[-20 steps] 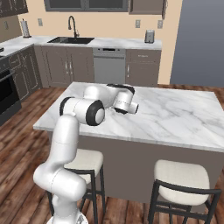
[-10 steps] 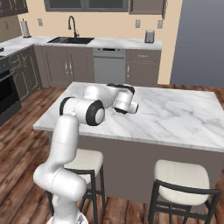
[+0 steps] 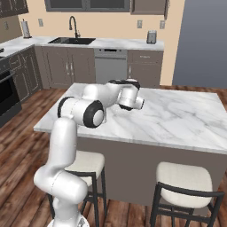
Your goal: Get the candle and the liquor from the cabinet and move them to the dining counter.
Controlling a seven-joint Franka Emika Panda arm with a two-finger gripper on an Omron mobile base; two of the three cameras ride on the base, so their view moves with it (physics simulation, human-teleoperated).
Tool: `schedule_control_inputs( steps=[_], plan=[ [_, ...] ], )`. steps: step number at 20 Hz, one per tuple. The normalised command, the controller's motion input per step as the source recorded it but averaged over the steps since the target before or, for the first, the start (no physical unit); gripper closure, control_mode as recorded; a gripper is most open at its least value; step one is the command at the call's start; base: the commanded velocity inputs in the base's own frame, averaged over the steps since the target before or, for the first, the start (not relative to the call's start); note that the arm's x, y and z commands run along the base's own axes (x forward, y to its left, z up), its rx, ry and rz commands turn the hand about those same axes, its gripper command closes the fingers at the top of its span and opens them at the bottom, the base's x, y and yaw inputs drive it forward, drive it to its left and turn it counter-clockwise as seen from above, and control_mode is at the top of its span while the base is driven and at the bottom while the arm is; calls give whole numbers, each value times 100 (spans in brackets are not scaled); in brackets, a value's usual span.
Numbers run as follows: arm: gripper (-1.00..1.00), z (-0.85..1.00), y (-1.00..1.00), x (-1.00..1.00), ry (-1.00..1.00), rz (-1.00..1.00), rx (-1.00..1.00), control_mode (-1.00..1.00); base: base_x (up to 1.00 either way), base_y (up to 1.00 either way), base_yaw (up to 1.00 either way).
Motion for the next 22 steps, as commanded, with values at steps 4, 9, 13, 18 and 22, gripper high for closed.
schedule_control_inputs(
  steps=[4,9,13,18,22],
  plan=[
    [-100,68,-10,-53,0,-4,0,-100,0,0,0],
    [-100,55,0,-88,4,-23,0,-100,0,0,0],
    [-100,52,0,-86,13,-35,0,-100,0,0,0],
    [-100,69,2,-80,19,-37,0,-100,0,0,0],
    [-100,74,0,-70,25,-30,-1,-100,0,0,0]
  ],
)
